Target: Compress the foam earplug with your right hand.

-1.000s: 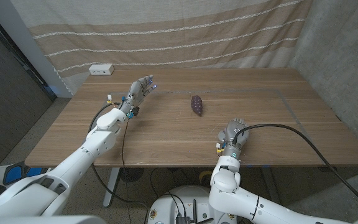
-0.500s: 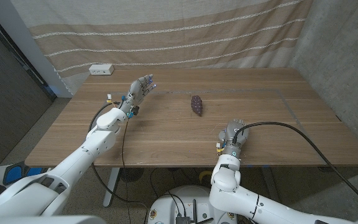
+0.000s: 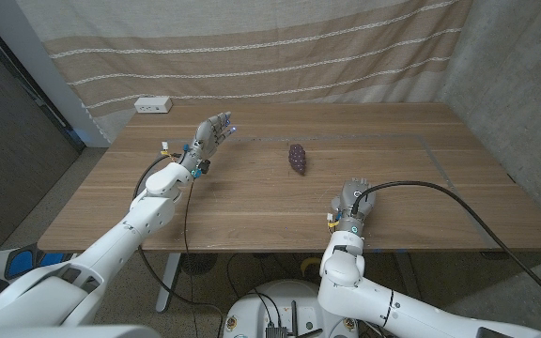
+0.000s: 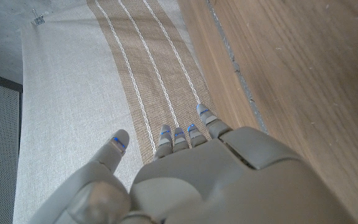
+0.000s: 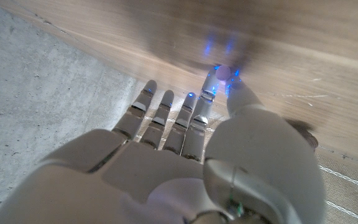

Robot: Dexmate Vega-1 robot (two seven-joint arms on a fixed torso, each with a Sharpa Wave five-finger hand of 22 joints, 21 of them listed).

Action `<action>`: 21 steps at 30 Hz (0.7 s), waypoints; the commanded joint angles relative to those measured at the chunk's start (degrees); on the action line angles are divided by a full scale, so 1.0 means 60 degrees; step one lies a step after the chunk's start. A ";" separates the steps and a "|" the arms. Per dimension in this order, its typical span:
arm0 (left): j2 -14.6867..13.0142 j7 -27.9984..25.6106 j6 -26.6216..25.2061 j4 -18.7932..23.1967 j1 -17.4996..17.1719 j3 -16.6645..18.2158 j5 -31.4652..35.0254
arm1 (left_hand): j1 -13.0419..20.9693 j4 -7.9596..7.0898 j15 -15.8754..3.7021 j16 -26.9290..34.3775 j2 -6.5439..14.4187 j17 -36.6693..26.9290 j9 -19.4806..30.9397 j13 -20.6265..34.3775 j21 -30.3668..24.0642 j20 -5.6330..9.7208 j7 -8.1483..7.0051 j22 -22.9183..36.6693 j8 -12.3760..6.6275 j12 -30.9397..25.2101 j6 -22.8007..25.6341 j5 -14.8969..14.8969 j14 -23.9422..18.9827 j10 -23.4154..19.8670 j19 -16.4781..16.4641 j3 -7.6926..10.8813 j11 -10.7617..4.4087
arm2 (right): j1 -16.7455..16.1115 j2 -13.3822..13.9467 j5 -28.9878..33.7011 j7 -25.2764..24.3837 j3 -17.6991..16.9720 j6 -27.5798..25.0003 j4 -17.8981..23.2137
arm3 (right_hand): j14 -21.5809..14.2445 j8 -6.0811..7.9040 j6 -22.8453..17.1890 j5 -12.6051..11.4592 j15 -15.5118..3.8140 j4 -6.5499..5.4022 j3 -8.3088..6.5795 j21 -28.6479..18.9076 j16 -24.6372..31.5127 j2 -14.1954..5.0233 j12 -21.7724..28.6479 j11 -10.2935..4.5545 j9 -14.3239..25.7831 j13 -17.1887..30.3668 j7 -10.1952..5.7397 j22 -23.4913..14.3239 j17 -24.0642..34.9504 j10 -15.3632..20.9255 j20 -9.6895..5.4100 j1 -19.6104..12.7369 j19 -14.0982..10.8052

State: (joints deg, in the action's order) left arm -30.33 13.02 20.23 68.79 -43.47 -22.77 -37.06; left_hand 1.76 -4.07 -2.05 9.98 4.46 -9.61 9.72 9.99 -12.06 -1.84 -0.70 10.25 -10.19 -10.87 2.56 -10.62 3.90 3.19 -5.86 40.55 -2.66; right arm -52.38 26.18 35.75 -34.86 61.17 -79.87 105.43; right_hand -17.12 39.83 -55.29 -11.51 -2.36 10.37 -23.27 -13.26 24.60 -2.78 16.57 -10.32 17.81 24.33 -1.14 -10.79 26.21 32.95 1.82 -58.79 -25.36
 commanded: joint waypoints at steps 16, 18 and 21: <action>-0.0139 -0.0193 -0.0030 0.0473 -0.0294 0.0049 0.0017 | 0.0006 0.0132 -0.0070 0.0008 0.0282 -0.0005 0.0039 0.0030 0.0034 0.0010 0.0012 0.0047 -0.0023 -0.0010 -0.0012 -0.0034 0.0068 0.0061 0.0014 0.0010 0.0001 | -0.1031 0.0025 -0.0093 -0.2846 -0.1099 0.2091 -0.0290 | -0.0354 -0.0171 -0.0192 -0.0160 -0.1593 -0.0027 -0.0203 -0.0217 0.0025 -0.0051 0.0145 -0.0051 -0.0264 0.0092 0.0102 -0.0013 -0.0120 0.0400 -0.0327 -0.0376 -0.0364; -0.0154 -0.0220 -0.0035 0.0520 -0.0326 0.0056 0.0021 | 0.0006 0.0139 -0.0064 0.0008 0.0281 -0.0005 0.0039 0.0030 0.0035 0.0022 0.0008 0.0047 -0.0022 -0.0008 -0.0017 -0.0033 0.0070 0.0067 0.0016 0.0008 -0.0003 | -0.1075 0.0022 -0.0048 -0.2924 -0.1163 0.2171 -0.0294 | -0.0371 -0.0179 -0.0216 -0.0165 -0.1597 -0.0028 -0.0209 -0.0219 0.0020 -0.0044 0.0144 -0.0069 -0.0290 0.0094 0.0095 -0.0013 -0.0129 0.0420 -0.0334 -0.0395 -0.0371; -0.0175 -0.0232 -0.0039 0.0573 -0.0359 0.0059 0.0024 | 0.0005 0.0149 -0.0070 0.0009 0.0274 -0.0005 0.0039 0.0031 0.0034 0.0022 0.0009 0.0046 -0.0022 -0.0007 -0.0017 -0.0031 0.0070 0.0071 0.0013 0.0003 -0.0004 | -0.1165 0.0024 -0.0023 -0.3055 -0.1304 0.2372 -0.0292 | -0.0401 -0.0191 -0.0232 -0.0172 -0.1602 -0.0033 -0.0223 -0.0221 0.0017 -0.0048 0.0145 -0.0074 -0.0317 0.0096 0.0101 -0.0013 -0.0140 0.0447 -0.0338 -0.0413 -0.0379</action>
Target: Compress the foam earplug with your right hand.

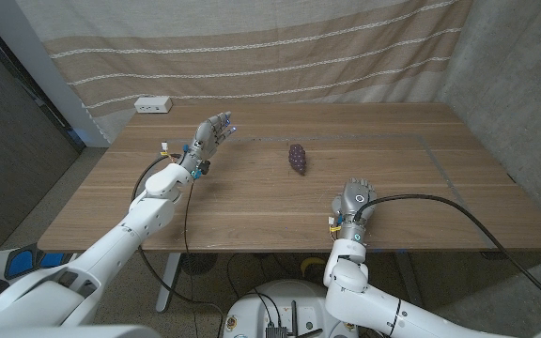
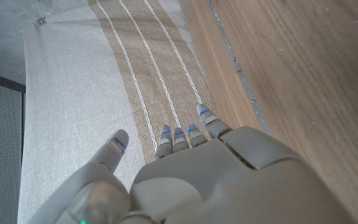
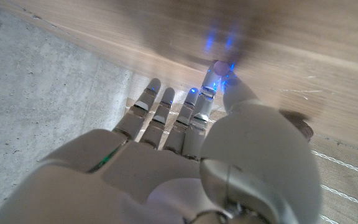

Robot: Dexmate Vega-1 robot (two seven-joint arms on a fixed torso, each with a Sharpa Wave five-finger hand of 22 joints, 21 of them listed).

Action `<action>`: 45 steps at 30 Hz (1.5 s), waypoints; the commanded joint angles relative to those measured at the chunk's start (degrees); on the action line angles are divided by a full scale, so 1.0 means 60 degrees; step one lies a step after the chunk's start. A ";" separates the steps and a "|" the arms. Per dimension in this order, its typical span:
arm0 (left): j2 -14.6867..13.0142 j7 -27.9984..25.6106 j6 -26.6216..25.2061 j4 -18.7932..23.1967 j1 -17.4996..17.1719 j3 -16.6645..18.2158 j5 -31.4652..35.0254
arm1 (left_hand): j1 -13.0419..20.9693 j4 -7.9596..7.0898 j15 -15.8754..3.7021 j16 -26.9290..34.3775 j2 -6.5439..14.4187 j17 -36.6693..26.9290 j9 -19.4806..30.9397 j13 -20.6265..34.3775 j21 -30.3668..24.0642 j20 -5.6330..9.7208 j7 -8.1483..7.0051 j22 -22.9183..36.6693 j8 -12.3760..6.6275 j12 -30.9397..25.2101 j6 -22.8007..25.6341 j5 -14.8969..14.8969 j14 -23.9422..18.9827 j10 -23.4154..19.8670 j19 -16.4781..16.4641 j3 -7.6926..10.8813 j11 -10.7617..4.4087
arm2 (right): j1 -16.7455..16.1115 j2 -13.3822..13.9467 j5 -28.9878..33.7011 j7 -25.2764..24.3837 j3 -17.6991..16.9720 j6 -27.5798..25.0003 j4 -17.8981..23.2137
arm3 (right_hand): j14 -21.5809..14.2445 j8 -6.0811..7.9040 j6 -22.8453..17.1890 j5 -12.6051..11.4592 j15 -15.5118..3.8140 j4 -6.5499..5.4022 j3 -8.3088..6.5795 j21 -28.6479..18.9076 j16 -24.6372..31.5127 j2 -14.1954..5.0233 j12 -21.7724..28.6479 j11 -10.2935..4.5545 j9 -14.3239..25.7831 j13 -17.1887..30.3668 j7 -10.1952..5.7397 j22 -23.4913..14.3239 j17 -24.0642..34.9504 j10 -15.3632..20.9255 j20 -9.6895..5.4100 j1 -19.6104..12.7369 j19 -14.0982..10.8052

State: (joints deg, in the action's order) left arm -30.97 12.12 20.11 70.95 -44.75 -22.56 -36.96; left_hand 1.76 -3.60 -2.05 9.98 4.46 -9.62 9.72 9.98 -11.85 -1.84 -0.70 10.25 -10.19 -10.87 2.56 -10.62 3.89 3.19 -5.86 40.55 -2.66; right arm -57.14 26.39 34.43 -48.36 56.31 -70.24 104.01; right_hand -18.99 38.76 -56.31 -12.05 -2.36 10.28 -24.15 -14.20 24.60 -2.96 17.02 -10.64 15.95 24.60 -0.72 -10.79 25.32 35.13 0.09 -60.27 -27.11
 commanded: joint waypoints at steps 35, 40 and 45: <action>-0.0125 -0.0308 0.0044 0.0581 -0.0358 0.0058 0.0073 | 0.0054 0.0272 -0.0061 0.0001 0.0195 0.0007 0.0039 0.0031 0.0010 0.0018 -0.0007 0.0043 -0.0018 -0.0009 -0.0059 -0.0010 0.0095 0.0084 0.0037 -0.0053 -0.0001 | -0.1849 0.0117 -0.1381 -0.1498 -0.3016 0.4895 0.1018 | -0.0261 -0.0130 -0.0197 -0.0158 -0.1574 -0.0087 -0.0127 -0.0081 -0.0092 0.0064 0.0020 0.0027 -0.0259 0.0038 0.0076 -0.0008 -0.0120 0.0287 -0.0043 -0.0127 -0.0157; -0.0123 -0.0337 0.0022 0.0603 -0.0343 0.0044 0.0097 | 0.0059 0.0293 -0.0057 0.0001 0.0195 0.0007 0.0039 0.0031 0.0007 0.0015 -0.0011 0.0043 -0.0022 -0.0010 -0.0053 -0.0009 0.0096 0.0084 0.0030 -0.0057 -0.0001 | -0.2078 0.0209 -0.1822 -0.1386 -0.3430 0.5589 0.1261 | -0.0258 -0.0149 -0.0198 -0.0168 -0.1578 -0.0092 -0.0119 -0.0084 -0.0095 0.0065 0.0004 0.0026 -0.0287 0.0040 0.0082 -0.0009 -0.0118 0.0287 -0.0045 -0.0123 -0.0166; -0.0130 -0.0333 0.0006 0.0622 -0.0327 0.0022 0.0125 | 0.0065 0.0320 -0.0067 0.0001 0.0187 0.0008 0.0039 0.0031 0.0011 0.0028 -0.0008 0.0043 -0.0020 -0.0013 -0.0059 -0.0007 0.0098 0.0080 0.0038 -0.0064 -0.0001 | -0.2295 0.0226 -0.2415 -0.1162 -0.3882 0.6241 0.1501 | -0.0252 -0.0168 -0.0192 -0.0176 -0.1568 -0.0103 -0.0104 -0.0091 -0.0094 0.0063 -0.0005 0.0048 -0.0311 0.0045 0.0079 -0.0011 -0.0112 0.0297 -0.0037 -0.0109 -0.0186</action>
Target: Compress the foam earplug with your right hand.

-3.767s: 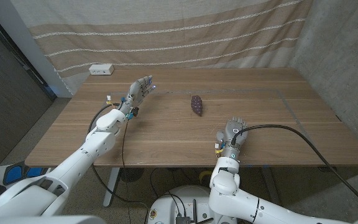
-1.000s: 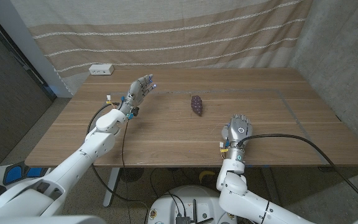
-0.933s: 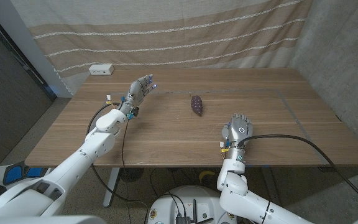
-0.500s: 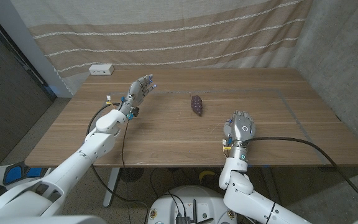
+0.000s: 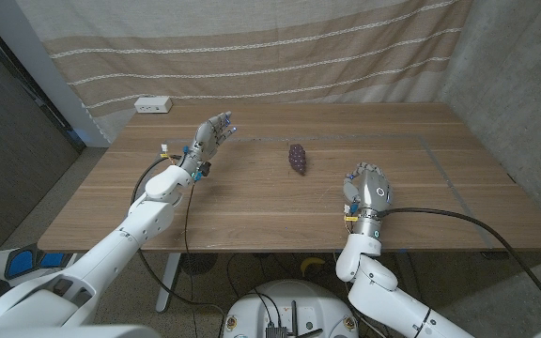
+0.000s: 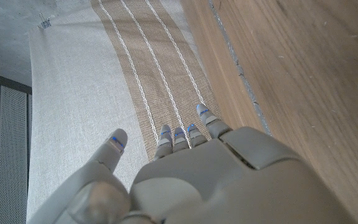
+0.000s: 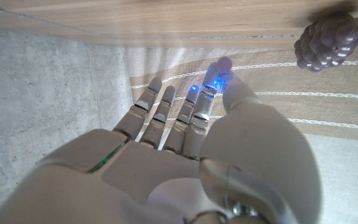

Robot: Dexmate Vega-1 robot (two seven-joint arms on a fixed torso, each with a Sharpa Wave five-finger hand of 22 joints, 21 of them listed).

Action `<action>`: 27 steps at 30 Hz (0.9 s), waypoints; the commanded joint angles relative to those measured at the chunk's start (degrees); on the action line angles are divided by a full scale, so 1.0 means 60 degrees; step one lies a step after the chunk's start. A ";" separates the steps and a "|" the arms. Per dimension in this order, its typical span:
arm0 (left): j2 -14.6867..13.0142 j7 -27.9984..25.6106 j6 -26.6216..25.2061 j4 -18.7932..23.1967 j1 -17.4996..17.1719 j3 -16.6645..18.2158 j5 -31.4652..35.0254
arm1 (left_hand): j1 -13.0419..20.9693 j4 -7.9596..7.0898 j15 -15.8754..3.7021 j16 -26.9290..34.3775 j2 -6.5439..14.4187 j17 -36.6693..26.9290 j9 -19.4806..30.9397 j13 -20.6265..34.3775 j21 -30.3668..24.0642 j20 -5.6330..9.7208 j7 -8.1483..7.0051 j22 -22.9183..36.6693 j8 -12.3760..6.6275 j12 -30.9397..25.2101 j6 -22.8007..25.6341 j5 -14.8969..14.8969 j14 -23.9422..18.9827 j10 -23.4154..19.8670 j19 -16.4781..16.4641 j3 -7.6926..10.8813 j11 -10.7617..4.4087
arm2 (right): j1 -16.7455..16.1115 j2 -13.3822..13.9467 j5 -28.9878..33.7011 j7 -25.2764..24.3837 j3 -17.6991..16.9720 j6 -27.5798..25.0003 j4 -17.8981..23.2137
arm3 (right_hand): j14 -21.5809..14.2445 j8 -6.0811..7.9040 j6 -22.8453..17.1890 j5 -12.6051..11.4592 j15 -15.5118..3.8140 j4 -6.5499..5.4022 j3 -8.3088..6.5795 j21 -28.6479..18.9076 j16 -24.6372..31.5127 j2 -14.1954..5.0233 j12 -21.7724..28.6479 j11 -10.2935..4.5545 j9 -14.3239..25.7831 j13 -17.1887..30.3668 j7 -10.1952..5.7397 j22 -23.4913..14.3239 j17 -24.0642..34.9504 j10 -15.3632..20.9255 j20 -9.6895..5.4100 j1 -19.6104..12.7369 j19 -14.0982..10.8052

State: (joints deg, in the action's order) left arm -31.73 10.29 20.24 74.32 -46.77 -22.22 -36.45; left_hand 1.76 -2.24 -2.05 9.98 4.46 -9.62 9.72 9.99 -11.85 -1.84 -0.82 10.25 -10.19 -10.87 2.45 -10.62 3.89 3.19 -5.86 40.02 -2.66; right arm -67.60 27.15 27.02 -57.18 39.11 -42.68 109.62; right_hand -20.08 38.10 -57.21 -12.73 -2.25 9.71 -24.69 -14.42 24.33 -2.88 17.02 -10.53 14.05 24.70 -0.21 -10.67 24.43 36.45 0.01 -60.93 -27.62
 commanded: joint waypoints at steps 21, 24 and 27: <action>-0.0007 -0.0115 -0.0035 0.0111 0.0048 -0.0038 0.0096 | 0.0072 0.0195 -0.0079 0.0008 0.0170 0.0005 0.0039 0.0031 0.0010 0.0030 -0.0006 0.0043 -0.0024 -0.0010 -0.0042 0.0001 0.0094 0.0096 0.0035 -0.0005 -0.0008 | -0.1007 0.0281 -0.3126 0.1398 -0.2201 0.3830 0.0943 | -0.0023 -0.0074 0.0025 -0.0128 -0.1589 -0.0017 0.0013 -0.0135 -0.0080 0.0028 -0.0067 0.0117 0.0043 0.0057 0.0077 -0.0046 0.0042 0.0068 -0.0114 0.0013 -0.0284; 0.0013 -0.0134 -0.0042 0.0113 0.0064 -0.0035 0.0087 | 0.0071 0.0206 -0.0081 0.0007 0.0165 0.0005 0.0039 0.0031 0.0010 0.0022 -0.0002 0.0043 -0.0024 -0.0011 -0.0041 0.0002 0.0097 0.0094 0.0036 -0.0010 -0.0012 | -0.1052 0.0301 -0.3386 0.1553 -0.2334 0.4112 0.0954 | -0.0011 -0.0075 0.0059 -0.0137 -0.1574 -0.0020 0.0023 -0.0147 -0.0089 0.0035 -0.0074 0.0114 0.0066 0.0063 0.0095 -0.0049 0.0040 0.0068 -0.0118 0.0024 -0.0309; 0.0003 -0.0111 -0.0032 0.0106 0.0094 -0.0055 0.0123 | 0.0073 0.0223 -0.0083 0.0006 0.0162 0.0005 0.0039 0.0031 0.0009 0.0028 -0.0007 0.0043 -0.0022 -0.0012 -0.0047 0.0003 0.0102 0.0094 0.0033 -0.0015 -0.0021 | -0.1105 0.0303 -0.3680 0.1705 -0.2484 0.4382 0.0964 | -0.0018 -0.0069 0.0064 -0.0147 -0.1557 -0.0028 0.0035 -0.0152 -0.0080 0.0026 -0.0084 0.0144 0.0083 0.0069 0.0099 -0.0052 0.0049 0.0063 -0.0117 0.0036 -0.0316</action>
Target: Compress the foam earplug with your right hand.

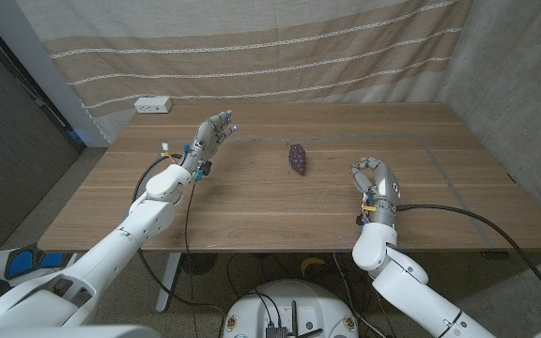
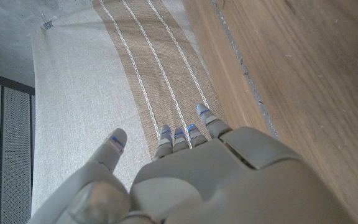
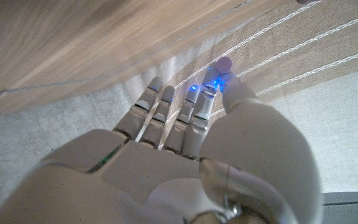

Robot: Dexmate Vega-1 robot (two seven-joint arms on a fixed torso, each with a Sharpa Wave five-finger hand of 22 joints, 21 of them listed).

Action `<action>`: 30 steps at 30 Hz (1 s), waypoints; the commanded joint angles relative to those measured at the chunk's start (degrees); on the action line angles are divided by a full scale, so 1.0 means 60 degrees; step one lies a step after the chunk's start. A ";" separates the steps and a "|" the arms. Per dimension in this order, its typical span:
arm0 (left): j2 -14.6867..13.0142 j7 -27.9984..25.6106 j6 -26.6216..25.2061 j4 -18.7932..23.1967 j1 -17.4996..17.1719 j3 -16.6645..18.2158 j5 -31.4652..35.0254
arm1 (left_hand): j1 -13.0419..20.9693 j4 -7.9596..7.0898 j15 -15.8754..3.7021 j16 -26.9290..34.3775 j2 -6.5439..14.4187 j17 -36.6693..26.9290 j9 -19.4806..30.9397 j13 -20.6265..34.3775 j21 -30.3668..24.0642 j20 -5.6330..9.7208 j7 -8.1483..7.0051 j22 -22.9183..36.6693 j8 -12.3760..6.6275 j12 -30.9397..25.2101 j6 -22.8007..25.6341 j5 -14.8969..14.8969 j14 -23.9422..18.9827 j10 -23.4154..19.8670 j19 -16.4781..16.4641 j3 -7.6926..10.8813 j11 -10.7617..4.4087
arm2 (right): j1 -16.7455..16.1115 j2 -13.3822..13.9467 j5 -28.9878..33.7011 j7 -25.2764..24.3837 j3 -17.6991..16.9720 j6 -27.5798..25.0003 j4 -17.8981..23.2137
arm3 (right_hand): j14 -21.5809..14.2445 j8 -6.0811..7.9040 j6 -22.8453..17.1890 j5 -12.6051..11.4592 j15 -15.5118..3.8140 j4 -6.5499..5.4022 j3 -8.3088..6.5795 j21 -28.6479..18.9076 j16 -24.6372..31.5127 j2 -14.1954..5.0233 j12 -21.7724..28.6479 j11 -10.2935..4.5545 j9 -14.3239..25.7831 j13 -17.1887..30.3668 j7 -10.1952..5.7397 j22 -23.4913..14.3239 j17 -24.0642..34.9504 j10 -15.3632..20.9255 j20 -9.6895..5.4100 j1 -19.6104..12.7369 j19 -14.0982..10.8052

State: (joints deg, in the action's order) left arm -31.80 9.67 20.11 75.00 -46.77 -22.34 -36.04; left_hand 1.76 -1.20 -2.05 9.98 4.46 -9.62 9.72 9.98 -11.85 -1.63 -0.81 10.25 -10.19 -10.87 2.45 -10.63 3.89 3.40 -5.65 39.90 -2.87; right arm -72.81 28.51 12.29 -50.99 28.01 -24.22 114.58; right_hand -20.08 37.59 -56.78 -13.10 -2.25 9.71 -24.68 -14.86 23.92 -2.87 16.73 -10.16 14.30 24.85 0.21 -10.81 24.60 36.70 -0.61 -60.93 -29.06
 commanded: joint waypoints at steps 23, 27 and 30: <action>0.0025 -0.0048 -0.0018 -0.0003 0.0142 -0.0040 0.0087 | 0.0086 0.0162 -0.0078 0.0007 0.0143 0.0007 0.0040 0.0031 0.0011 -0.0007 -0.0001 0.0042 -0.0024 -0.0013 -0.0052 0.0011 0.0101 0.0065 0.0000 -0.0027 0.0024 | -0.0466 0.0274 -0.3448 0.2139 -0.1552 0.3375 -0.0078 | -0.0027 0.0082 0.0008 -0.0206 -0.1487 -0.0014 0.0027 -0.0132 -0.0054 0.0013 -0.0052 0.0199 0.0189 0.0084 0.0120 -0.0052 0.0000 0.0098 -0.0012 0.0037 -0.0153; 0.0048 -0.0021 -0.0007 -0.0051 0.0176 -0.0049 0.0081 | 0.0090 0.0184 -0.0074 0.0008 0.0143 0.0007 0.0040 0.0031 0.0010 -0.0006 0.0003 0.0042 -0.0025 -0.0014 -0.0051 0.0012 0.0099 0.0064 -0.0001 -0.0031 0.0023 | -0.0469 0.0294 -0.3793 0.2409 -0.1660 0.3740 -0.0160 | -0.0042 0.0099 0.0009 -0.0239 -0.1459 -0.0023 0.0013 -0.0141 -0.0077 0.0013 -0.0059 0.0190 0.0223 0.0092 0.0126 -0.0056 -0.0021 0.0103 -0.0007 0.0057 -0.0163; 0.0055 -0.0011 -0.0003 -0.0079 0.0200 -0.0059 0.0093 | 0.0093 0.0196 -0.0081 0.0007 0.0143 0.0008 0.0040 0.0031 0.0010 -0.0001 0.0005 0.0042 -0.0024 -0.0014 -0.0055 0.0012 0.0103 0.0065 -0.0003 -0.0034 0.0030 | -0.0473 0.0300 -0.4114 0.2640 -0.1746 0.3969 -0.0214 | -0.0044 0.0111 0.0010 -0.0256 -0.1443 -0.0032 0.0022 -0.0144 -0.0076 0.0010 -0.0065 0.0197 0.0247 0.0097 0.0127 -0.0058 -0.0017 0.0105 -0.0003 0.0076 -0.0160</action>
State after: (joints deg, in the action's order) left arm -31.66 9.34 19.96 75.14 -45.97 -22.55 -35.59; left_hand 1.76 -0.43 -2.05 9.98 4.46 -9.62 9.72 9.99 -11.85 -1.63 -0.60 10.26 -10.19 -10.87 2.25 -10.63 3.89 3.40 -5.65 39.61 -2.86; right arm -75.42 29.83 -6.50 -39.46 19.55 -5.88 114.34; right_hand -20.07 37.94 -56.47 -14.21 -2.25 9.71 -24.68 -15.49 23.45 -2.87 16.53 -9.29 15.58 25.11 0.51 -11.08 24.43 37.25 -0.52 -60.92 -29.79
